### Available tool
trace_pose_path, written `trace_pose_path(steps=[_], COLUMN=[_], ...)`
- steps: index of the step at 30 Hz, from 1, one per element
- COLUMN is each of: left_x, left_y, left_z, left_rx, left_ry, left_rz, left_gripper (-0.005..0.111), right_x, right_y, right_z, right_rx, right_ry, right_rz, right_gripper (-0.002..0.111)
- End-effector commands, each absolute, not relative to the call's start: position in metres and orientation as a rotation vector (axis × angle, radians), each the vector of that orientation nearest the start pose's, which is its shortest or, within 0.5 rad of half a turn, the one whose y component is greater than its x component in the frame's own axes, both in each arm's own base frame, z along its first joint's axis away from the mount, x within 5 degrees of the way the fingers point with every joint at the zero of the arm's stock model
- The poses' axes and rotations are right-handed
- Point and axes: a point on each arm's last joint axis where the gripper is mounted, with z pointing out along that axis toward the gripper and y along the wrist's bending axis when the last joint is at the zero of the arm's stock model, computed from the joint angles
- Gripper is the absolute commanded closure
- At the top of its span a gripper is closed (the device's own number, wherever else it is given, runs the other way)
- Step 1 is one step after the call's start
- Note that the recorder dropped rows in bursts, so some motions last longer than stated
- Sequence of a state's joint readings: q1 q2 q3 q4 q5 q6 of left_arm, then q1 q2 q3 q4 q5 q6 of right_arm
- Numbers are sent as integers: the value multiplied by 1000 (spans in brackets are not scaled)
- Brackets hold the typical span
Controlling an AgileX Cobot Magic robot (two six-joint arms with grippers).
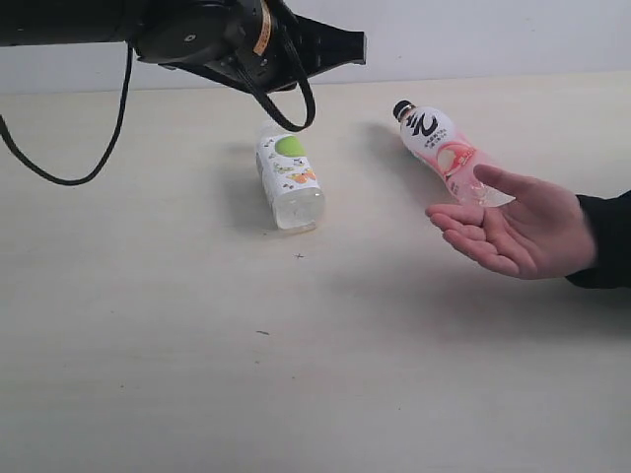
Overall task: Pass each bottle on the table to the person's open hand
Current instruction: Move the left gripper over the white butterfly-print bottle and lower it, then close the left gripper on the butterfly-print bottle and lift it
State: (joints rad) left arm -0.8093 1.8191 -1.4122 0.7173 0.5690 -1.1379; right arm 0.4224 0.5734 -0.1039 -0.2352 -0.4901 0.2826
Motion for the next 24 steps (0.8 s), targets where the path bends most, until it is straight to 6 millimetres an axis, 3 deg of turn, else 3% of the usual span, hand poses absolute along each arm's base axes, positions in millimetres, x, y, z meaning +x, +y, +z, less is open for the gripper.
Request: trace_pose_path(steps=[1,3,6,10,11,13,24], left_x=[318,320,323,328,330,335,351], left_y=[-274,-276,-279,-283,-283,-282,-282], left_z=[266,259,247,234,229,216,151], left_rx=[87,94,75,50,17,-40,-169], left_ry=[2272,2284,2306,2305,2299,2304,2353], left_rz=[-285,-279,-282,-280,-272,-226,-155], left_gripper=[106,101,83,40,19,2,2], right_x=[100,100,100,100,100,100,100], right_y=[56,56,56,56,56,56,56], right_z=[244,244,244,244,244,244,244], right_rx=[-348,-348,-348,-348,-348,-348,-348], right_ry=[1448,1448,1448,1448,1448,1448,1448], right_rz=[480,480,480,480,480,480,480], right_gripper=[108,108,108,108,108,108,108])
